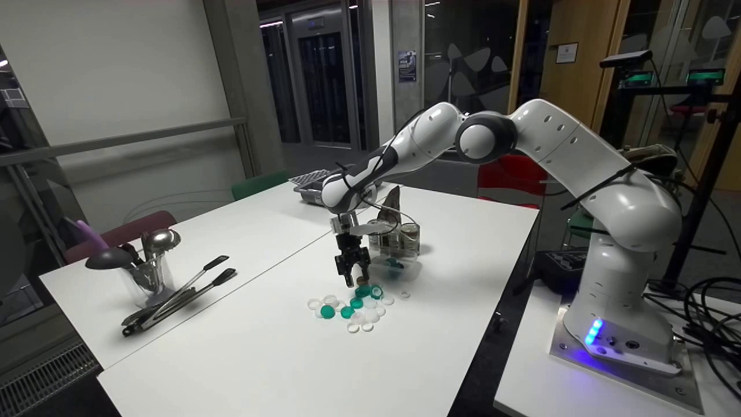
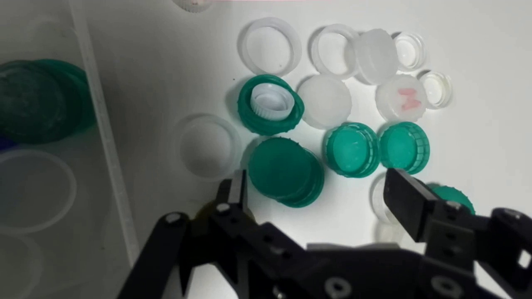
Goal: Put one green object inside the clear bowl
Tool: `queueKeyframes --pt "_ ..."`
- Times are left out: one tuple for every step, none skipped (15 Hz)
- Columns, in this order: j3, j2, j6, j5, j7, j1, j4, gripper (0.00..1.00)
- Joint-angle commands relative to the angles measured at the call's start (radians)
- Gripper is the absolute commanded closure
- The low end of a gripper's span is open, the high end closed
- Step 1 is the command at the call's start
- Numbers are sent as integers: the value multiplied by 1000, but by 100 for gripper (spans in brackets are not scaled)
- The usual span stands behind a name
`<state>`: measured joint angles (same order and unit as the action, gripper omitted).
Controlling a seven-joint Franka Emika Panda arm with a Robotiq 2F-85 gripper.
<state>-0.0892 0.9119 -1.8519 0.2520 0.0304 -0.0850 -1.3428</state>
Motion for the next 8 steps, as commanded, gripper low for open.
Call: queueKeyframes --pt "-17 15 47 5 -15 22 29 0" --pt "-17 16 46 8 -13 25 26 0" --pt "-18 20 46 11 -10 29 24 0" --pt "-19 25 45 13 -9 33 24 0" --pt "-19 29 45 14 -8 36 24 0" --pt "-19 34 45 14 -8 38 25 0" --pt "-19 38 45 14 -8 39 26 0" --pt "-20 40 46 13 -8 40 26 0"
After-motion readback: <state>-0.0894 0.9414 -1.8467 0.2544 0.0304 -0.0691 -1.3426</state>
